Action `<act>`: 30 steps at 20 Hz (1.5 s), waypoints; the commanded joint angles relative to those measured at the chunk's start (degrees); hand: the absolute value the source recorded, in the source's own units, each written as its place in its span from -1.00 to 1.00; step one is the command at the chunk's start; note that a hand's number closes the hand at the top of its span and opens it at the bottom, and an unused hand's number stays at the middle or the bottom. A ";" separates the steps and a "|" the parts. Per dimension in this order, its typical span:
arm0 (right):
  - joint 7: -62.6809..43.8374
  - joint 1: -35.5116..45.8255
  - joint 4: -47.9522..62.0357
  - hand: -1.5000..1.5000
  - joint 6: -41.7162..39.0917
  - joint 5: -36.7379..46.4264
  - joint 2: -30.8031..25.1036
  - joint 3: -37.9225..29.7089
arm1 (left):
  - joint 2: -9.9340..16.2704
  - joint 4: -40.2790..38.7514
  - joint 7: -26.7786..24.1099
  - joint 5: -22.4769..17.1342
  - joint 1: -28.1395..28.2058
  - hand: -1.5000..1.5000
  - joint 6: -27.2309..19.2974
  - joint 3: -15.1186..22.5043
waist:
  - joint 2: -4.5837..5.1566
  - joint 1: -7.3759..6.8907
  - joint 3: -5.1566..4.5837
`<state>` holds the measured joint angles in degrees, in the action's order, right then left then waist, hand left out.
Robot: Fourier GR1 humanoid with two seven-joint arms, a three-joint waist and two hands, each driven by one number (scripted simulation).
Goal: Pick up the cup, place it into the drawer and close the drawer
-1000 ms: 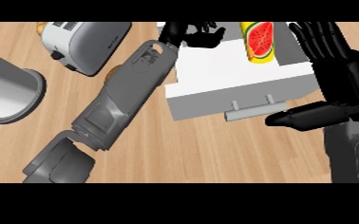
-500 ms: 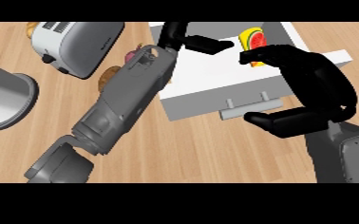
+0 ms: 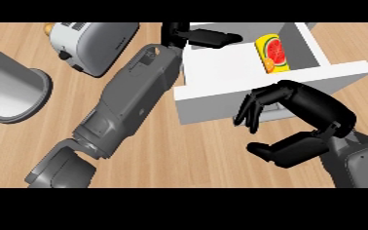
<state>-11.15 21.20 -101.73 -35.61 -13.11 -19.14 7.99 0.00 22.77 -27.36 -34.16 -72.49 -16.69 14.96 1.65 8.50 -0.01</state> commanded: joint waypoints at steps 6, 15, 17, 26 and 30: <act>5.49 -5.69 2.18 -1.00 5.90 26.77 -1.91 8.20 | 0.00 -0.50 -3.68 -3.65 1.58 -1.00 -0.12 -0.80 | -0.66 -5.58 0.11; 14.59 1.95 29.77 -1.00 11.80 39.64 0.37 13.02 | 1.80 6.10 -4.90 -4.34 9.79 -1.00 5.00 -1.88 | -1.44 -11.68 0.06; 19.36 3.42 38.07 1.00 14.82 42.38 0.89 12.90 | 2.66 7.12 -5.07 -3.76 11.23 -1.00 4.44 -1.79 | -1.29 -11.51 0.10; 31.80 17.13 62.83 1.00 24.65 42.20 2.61 3.49 | 7.98 14.59 -1.09 -4.79 16.47 -1.00 9.51 -1.63 | -0.51 -15.35 0.29; 34.41 23.36 68.76 1.00 25.88 39.93 -0.04 -1.87 | 8.74 17.10 -2.10 -4.70 20.14 -1.00 10.92 -1.13 | -0.16 -16.89 0.33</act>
<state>19.77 39.91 -39.53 -11.64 28.16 -17.57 10.29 7.20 37.16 -29.49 -38.69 -54.81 -7.42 13.67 1.16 -6.89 0.22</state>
